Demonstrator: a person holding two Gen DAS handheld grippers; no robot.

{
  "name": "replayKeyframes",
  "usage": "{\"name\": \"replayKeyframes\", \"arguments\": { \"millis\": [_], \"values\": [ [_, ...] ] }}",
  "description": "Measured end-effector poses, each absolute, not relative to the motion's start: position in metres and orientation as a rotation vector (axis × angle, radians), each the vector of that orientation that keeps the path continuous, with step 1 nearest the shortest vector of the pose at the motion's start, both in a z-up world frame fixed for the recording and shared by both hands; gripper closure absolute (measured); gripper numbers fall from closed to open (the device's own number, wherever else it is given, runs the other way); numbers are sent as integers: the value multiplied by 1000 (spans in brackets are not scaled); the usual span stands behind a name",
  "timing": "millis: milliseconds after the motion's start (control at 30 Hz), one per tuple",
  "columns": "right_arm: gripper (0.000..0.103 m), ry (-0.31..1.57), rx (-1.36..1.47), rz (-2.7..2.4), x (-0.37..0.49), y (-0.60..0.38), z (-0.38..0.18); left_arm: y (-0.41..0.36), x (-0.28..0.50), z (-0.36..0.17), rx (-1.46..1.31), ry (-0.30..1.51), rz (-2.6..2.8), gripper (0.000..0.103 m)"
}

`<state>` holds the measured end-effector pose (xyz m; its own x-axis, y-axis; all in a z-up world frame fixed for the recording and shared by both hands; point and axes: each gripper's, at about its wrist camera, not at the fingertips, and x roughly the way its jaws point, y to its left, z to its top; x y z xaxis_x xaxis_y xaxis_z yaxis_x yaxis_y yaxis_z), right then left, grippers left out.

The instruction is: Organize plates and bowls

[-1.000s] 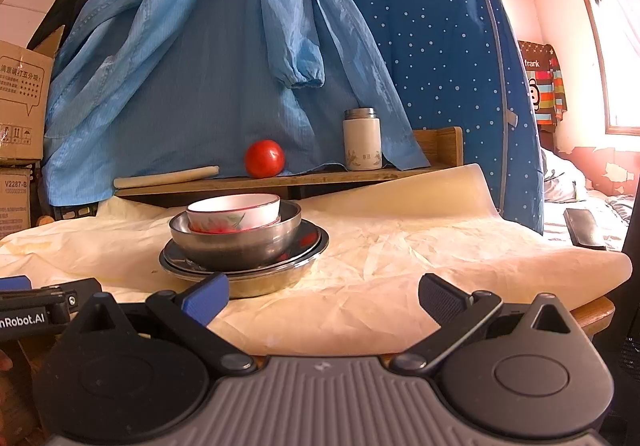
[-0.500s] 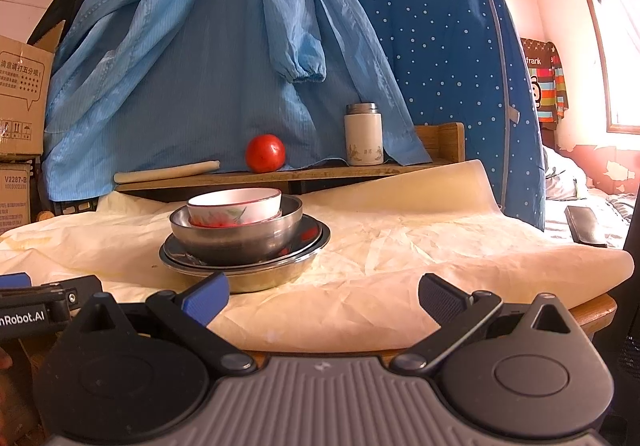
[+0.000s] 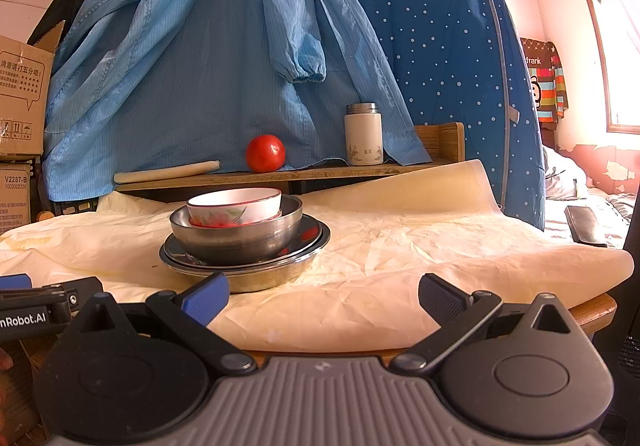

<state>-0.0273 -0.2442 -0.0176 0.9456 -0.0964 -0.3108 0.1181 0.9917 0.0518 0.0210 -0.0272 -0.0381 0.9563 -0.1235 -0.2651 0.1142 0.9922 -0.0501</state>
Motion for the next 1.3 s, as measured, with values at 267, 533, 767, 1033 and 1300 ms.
{"name": "replayKeyframes", "arguments": {
  "millis": [267, 533, 767, 1033, 1300],
  "values": [
    [0, 312, 70, -109, -27, -244, -18, -27, 21, -38, -34, 272, -121, 1],
    [0, 313, 71, -109, -27, -244, -18, -27, 21, -38, -34, 272, -121, 1],
    [0, 313, 71, -109, -27, -244, -17, -28, 21, -38, -34, 272, -120, 1],
    [0, 314, 73, -99, -28, -241, -17, -27, 20, -39, -32, 273, -122, 1],
    [0, 316, 76, -98, -28, -241, -17, -28, 21, -39, -31, 274, -122, 1]
  ]
}}
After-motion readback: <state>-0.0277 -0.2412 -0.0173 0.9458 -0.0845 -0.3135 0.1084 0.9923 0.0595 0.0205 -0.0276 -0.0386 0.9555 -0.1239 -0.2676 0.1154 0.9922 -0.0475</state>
